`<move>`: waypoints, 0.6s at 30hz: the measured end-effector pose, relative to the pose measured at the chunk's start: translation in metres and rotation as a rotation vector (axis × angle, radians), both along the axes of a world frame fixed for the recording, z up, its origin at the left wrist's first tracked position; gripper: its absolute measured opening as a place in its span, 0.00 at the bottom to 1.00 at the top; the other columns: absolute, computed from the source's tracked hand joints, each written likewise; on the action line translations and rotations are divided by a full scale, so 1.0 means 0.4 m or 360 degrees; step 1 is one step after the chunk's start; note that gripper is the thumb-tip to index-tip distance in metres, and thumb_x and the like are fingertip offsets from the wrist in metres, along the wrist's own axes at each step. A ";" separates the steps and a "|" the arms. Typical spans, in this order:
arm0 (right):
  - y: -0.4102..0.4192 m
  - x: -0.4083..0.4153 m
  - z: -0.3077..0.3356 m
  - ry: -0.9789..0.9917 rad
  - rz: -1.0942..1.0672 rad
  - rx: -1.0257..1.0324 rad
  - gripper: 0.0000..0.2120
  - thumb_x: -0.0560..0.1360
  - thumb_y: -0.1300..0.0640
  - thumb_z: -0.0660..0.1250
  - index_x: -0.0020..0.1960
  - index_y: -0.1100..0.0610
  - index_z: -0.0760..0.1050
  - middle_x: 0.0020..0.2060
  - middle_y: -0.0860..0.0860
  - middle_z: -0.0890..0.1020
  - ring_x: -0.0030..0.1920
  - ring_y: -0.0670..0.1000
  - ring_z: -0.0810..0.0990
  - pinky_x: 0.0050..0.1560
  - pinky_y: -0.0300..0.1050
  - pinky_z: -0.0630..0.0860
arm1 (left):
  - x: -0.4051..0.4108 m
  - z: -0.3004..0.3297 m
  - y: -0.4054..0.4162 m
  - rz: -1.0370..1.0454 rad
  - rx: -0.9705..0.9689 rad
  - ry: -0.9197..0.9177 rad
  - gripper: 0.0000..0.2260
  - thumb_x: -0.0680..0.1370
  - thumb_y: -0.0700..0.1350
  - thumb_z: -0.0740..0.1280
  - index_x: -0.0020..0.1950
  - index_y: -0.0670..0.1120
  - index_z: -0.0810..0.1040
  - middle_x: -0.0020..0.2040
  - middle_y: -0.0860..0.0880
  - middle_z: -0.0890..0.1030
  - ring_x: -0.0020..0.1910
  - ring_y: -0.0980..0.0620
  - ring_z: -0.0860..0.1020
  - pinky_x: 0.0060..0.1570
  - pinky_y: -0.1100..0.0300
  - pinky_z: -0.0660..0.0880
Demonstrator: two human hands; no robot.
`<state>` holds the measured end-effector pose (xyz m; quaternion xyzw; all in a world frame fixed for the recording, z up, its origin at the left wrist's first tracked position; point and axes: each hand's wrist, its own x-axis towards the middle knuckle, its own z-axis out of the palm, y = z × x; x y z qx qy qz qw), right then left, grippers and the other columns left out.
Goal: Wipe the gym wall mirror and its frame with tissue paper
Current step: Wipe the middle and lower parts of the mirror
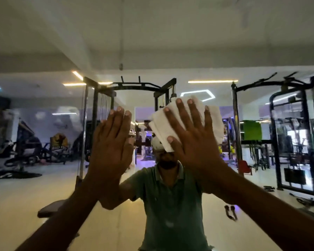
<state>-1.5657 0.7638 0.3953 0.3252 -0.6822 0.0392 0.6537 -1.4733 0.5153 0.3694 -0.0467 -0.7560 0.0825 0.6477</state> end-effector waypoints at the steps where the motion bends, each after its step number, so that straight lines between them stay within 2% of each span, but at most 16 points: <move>1: 0.030 -0.004 -0.018 -0.0004 -0.0028 -0.0027 0.34 0.84 0.38 0.48 0.86 0.51 0.49 0.85 0.57 0.46 0.84 0.62 0.42 0.79 0.73 0.44 | 0.009 -0.011 -0.001 0.0019 -0.0002 -0.0029 0.29 0.85 0.54 0.49 0.85 0.46 0.50 0.85 0.45 0.48 0.84 0.46 0.46 0.81 0.42 0.48; 5: 0.088 -0.010 -0.048 -0.0121 -0.0072 -0.0277 0.35 0.84 0.39 0.49 0.86 0.50 0.44 0.85 0.55 0.42 0.84 0.60 0.38 0.80 0.71 0.42 | 0.026 -0.027 0.001 0.0159 -0.0027 -0.0145 0.32 0.84 0.58 0.46 0.85 0.46 0.45 0.85 0.44 0.45 0.84 0.46 0.42 0.81 0.49 0.37; 9: -0.036 0.030 -0.022 -0.0299 -0.0072 -0.0673 0.35 0.83 0.39 0.46 0.86 0.49 0.41 0.85 0.57 0.41 0.83 0.64 0.38 0.78 0.75 0.43 | 0.037 -0.059 -0.023 0.0241 0.0016 -0.0193 0.35 0.83 0.62 0.47 0.85 0.45 0.44 0.85 0.44 0.43 0.84 0.47 0.40 0.78 0.55 0.29; 11: -0.135 0.062 -0.004 -0.0260 -0.0074 -0.0538 0.35 0.83 0.38 0.45 0.86 0.49 0.41 0.84 0.59 0.41 0.83 0.66 0.38 0.78 0.76 0.43 | 0.043 -0.065 -0.032 0.0195 0.0041 -0.0200 0.37 0.83 0.66 0.44 0.85 0.46 0.43 0.85 0.45 0.43 0.84 0.48 0.40 0.78 0.56 0.30; 14: -0.198 0.077 -0.003 -0.0138 -0.0056 -0.0144 0.35 0.84 0.38 0.46 0.86 0.50 0.45 0.85 0.59 0.43 0.83 0.66 0.40 0.78 0.75 0.42 | 0.050 -0.063 -0.040 0.0133 0.0036 -0.0248 0.40 0.80 0.71 0.39 0.84 0.48 0.40 0.85 0.46 0.41 0.83 0.49 0.38 0.79 0.52 0.35; 18: -0.028 0.028 -0.033 0.0022 -0.0059 0.0231 0.33 0.85 0.37 0.46 0.86 0.49 0.48 0.85 0.57 0.46 0.84 0.63 0.42 0.79 0.73 0.45 | 0.062 -0.056 -0.041 0.0134 0.0032 -0.0319 0.41 0.79 0.72 0.43 0.84 0.49 0.38 0.85 0.47 0.39 0.83 0.49 0.37 0.80 0.50 0.37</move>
